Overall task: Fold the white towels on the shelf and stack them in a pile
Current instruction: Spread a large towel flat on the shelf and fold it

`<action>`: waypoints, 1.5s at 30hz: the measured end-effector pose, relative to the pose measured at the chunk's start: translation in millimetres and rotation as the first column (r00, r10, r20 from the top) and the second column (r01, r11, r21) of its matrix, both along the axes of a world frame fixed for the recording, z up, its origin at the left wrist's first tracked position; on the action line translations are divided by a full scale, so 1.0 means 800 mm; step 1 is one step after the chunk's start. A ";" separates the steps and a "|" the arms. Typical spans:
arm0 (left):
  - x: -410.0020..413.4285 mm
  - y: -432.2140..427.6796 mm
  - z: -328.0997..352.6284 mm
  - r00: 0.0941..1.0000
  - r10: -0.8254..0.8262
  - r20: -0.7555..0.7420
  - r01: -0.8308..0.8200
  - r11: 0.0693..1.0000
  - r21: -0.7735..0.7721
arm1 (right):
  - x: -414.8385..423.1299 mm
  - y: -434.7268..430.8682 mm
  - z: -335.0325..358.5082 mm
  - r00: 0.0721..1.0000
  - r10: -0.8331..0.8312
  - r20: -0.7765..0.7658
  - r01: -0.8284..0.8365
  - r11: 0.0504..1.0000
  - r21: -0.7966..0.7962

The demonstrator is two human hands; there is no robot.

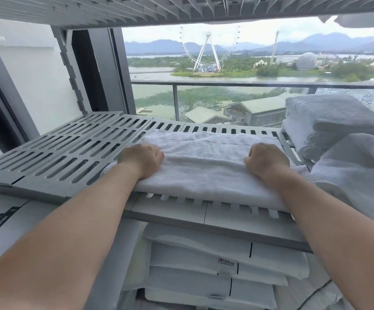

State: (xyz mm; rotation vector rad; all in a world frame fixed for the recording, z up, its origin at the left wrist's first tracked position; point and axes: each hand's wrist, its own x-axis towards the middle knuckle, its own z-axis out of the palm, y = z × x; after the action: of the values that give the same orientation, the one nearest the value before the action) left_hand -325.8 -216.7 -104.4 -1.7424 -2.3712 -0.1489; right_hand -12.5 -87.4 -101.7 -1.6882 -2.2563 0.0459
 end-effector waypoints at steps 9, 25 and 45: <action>-0.043 0.091 0.015 0.991 -0.034 -0.132 0.060 0.979 0.194 | -0.050 0.052 0.019 1.000 0.017 0.026 -0.018 0.999 0.045; -0.035 0.232 0.022 0.965 -0.230 0.128 0.250 0.953 -0.172 | -0.078 0.157 0.024 0.991 0.055 0.123 -0.030 0.980 -0.199; -0.055 0.223 0.035 0.939 -0.332 0.083 0.312 0.931 0.190 | -0.051 0.142 0.026 0.986 0.027 0.163 -0.055 0.983 0.172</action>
State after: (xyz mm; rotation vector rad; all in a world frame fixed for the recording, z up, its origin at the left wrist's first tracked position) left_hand -369.8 -38.3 -76.7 -2.0706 -2.0485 -0.5006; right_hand -53.5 26.2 -80.9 -1.6032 -2.3316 -0.2820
